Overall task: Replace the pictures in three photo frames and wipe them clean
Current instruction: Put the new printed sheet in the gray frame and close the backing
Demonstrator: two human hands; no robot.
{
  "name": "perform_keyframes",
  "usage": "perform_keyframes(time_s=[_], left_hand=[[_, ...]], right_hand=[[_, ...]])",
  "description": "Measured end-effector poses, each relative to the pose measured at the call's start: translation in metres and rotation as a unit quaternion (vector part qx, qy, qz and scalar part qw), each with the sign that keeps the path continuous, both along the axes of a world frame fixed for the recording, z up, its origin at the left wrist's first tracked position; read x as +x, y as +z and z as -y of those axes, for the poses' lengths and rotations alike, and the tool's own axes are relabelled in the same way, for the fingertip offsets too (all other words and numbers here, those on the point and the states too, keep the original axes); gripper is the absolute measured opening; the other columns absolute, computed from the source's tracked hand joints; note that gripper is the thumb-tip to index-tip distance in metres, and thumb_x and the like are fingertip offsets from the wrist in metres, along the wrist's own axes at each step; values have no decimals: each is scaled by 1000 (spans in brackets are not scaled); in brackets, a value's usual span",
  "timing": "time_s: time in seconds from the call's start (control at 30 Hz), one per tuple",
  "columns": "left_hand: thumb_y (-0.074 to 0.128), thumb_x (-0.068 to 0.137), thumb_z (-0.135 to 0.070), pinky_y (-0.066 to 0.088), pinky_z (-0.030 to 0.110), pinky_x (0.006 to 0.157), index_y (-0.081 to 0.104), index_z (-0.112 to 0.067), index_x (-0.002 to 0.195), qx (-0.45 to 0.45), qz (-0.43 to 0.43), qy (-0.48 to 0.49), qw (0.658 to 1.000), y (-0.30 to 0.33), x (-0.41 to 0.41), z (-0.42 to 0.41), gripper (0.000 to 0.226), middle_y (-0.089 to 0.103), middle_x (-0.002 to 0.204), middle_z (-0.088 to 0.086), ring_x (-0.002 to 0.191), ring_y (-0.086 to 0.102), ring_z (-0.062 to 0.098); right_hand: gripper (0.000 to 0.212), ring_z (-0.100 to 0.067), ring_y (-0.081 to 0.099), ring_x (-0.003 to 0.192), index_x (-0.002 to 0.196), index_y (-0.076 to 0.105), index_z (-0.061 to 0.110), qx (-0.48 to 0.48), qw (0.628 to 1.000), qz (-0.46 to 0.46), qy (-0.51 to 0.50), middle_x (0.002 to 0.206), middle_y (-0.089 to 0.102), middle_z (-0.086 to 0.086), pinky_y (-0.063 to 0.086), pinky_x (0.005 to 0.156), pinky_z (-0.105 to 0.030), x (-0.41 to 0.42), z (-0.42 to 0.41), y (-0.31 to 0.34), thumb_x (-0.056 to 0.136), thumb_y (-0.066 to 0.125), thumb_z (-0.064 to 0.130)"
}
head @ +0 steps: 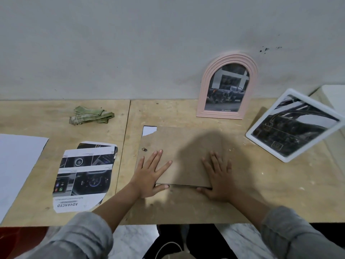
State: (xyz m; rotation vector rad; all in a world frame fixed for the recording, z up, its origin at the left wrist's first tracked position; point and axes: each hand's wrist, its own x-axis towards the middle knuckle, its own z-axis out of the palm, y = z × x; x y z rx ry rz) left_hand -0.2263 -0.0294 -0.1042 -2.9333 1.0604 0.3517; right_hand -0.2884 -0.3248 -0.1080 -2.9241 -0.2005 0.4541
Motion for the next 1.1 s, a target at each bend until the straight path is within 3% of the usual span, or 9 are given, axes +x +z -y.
perform_keyframes(time_s=[0.2, 0.37, 0.53, 0.73, 0.87, 0.97, 1.1], left_hand=[[33, 77, -81, 35, 63, 98, 23, -34, 149, -1, 13, 12, 1000, 3, -1, 7, 86, 22, 155, 20, 142, 24, 36], [37, 78, -79, 32, 61, 101, 29, -34, 147, -15, 36, -42, 998, 3, 4, 18, 83, 21, 156, 16, 141, 30, 34], [33, 82, -76, 33, 62, 100, 29, -40, 145, -26, 53, -71, 996, -6, 5, 19, 73, 23, 156, 17, 140, 32, 34], [27, 84, -75, 29, 64, 101, 20, -41, 148, -29, 38, -75, 996, -12, 7, 18, 73, 18, 158, 16, 142, 26, 37], [25, 81, -80, 19, 61, 108, 22, -41, 147, -55, -3, -53, 997, -6, 5, 17, 77, 12, 160, 9, 146, 16, 31], [27, 81, -78, 24, 60, 110, 34, -28, 144, -99, -30, -14, 995, 0, 10, 18, 81, 22, 158, 5, 143, 26, 27], [18, 84, -75, 23, 58, 111, 36, -15, 144, -136, -16, 54, 989, 7, 37, 27, 87, 27, 155, 7, 141, 30, 26]], right_hand=[[114, -24, -14, 144, 151, 3, 23, -13, 1000, 11, 5, 157, -8, -8, 2, 106, -65, -1, -4, 4, 64, 30, 92], [103, -25, 10, 145, 150, 18, 15, -36, 995, 10, 90, 157, 13, -13, 20, 102, -67, 10, -24, 6, 75, 30, 84], [83, -34, 22, 142, 149, 22, 25, -48, 992, 30, 113, 155, 22, -14, 27, 97, -68, 12, -31, -2, 83, 28, 75], [81, -35, 12, 144, 150, 19, 27, -45, 991, 38, 119, 158, 12, -13, 20, 101, -68, 14, -32, -10, 84, 27, 74], [84, -30, -1, 146, 151, 9, 29, -12, 992, 43, 117, 159, 1, -9, 8, 106, -66, 11, -28, -9, 83, 24, 76], [84, -26, -6, 146, 151, 9, 25, 39, 995, 45, 75, 158, -6, -10, 7, 109, -62, 16, -27, -6, 84, 15, 76], [84, -26, 3, 146, 150, 19, 20, 69, 994, 61, -62, 158, 9, -12, 13, 110, -58, 48, -24, 1, 82, 17, 70]])
